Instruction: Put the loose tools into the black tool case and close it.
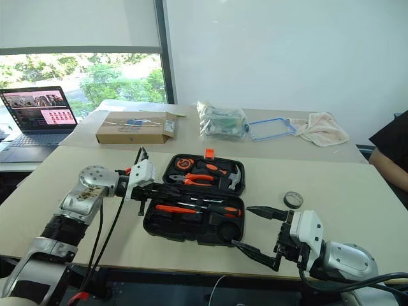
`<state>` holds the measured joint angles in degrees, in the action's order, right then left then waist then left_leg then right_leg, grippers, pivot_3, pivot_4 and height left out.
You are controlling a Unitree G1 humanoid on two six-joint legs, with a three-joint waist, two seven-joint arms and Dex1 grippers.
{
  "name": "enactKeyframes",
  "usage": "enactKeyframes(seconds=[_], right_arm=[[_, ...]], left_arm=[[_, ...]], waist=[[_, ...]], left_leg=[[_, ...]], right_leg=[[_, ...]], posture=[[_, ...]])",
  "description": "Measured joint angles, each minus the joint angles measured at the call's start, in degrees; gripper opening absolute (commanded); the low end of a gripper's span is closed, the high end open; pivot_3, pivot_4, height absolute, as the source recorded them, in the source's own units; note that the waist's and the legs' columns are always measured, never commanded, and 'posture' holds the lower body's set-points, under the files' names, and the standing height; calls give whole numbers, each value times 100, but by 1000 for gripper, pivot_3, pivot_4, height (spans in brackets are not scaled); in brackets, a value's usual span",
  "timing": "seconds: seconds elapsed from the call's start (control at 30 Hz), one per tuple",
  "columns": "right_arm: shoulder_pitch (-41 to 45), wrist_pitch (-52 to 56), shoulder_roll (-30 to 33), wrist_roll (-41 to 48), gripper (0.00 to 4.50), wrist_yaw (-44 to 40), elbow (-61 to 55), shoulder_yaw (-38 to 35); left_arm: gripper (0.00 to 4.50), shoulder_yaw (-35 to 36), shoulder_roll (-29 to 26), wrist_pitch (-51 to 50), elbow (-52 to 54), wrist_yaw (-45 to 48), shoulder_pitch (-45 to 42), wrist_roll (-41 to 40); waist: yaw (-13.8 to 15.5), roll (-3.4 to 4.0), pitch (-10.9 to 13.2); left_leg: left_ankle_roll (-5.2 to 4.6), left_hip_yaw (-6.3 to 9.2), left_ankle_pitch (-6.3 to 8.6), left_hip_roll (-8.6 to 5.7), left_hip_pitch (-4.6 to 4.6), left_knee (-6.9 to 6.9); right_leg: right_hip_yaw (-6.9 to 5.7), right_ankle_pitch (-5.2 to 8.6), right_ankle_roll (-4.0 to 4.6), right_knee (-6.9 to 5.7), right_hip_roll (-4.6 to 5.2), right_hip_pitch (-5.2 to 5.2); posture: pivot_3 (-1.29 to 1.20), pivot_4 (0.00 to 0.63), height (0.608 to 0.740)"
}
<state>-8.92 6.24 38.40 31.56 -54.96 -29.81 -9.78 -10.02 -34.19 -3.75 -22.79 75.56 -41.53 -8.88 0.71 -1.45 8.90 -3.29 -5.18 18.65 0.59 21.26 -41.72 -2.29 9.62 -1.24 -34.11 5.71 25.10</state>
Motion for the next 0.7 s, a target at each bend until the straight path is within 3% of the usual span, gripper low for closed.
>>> enactKeyframes(seconds=[0.7], right_arm=[[121,-12,-195,-112,4500,21,14,100]], left_arm=[[72,-260,-48,84,309,98,350,389]], waist=[[2,0,0]], left_leg=[[-2,0,1,1,-4,0]], right_leg=[[0,0,0,-1,1,-3]], posture=[[0,150,740]])
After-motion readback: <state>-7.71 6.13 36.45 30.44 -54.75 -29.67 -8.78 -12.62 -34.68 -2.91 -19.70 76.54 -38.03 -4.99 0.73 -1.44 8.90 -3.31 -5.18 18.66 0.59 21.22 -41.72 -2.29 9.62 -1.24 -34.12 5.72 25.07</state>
